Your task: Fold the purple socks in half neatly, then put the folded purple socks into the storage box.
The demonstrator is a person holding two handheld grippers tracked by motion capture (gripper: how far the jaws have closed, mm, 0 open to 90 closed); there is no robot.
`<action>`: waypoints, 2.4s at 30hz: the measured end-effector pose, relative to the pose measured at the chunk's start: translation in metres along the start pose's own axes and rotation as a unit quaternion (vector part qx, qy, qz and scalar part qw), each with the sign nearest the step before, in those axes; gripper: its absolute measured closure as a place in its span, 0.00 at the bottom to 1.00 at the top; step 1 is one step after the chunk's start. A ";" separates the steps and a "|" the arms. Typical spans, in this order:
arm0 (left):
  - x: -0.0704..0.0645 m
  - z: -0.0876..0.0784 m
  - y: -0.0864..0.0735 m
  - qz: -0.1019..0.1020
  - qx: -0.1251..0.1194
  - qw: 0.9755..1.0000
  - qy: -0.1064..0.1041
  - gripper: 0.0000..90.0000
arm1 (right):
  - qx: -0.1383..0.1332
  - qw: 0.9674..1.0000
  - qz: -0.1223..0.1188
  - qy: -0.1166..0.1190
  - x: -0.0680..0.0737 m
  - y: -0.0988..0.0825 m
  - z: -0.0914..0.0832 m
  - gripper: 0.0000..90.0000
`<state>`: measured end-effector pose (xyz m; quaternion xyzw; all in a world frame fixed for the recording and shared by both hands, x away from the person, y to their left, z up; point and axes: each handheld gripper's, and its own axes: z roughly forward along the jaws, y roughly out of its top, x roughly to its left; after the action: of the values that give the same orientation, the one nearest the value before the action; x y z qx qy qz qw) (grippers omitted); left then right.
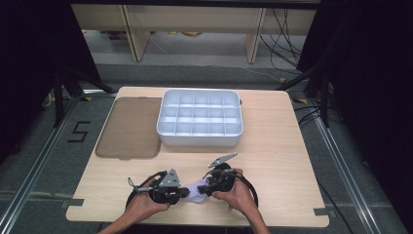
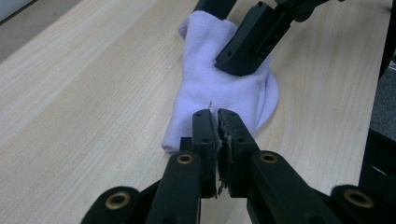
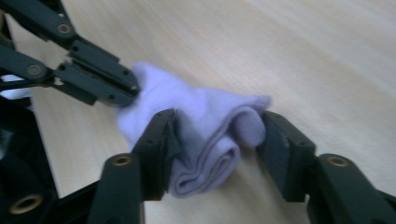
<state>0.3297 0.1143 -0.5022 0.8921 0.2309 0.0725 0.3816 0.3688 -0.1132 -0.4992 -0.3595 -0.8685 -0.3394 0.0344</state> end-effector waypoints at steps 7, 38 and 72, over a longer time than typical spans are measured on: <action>-0.001 -0.001 -0.003 -0.005 -0.001 1.000 0.000 0.92 | -0.010 0.999 0.009 0.035 -0.001 -0.004 0.001 0.72; 0.017 -0.047 -0.045 -0.063 0.019 0.997 0.040 0.31 | -0.033 0.997 -0.064 -0.039 0.033 0.003 -0.020 0.79; 0.021 -0.050 -0.047 -0.070 0.026 0.996 0.056 0.26 | -0.041 0.986 -0.058 -0.148 -0.007 0.059 -0.110 0.79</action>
<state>0.3157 0.1852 -0.5019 0.8778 0.3158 0.0898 0.3487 0.3919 -0.1552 -0.3833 -0.3559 -0.8690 -0.3188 -0.1289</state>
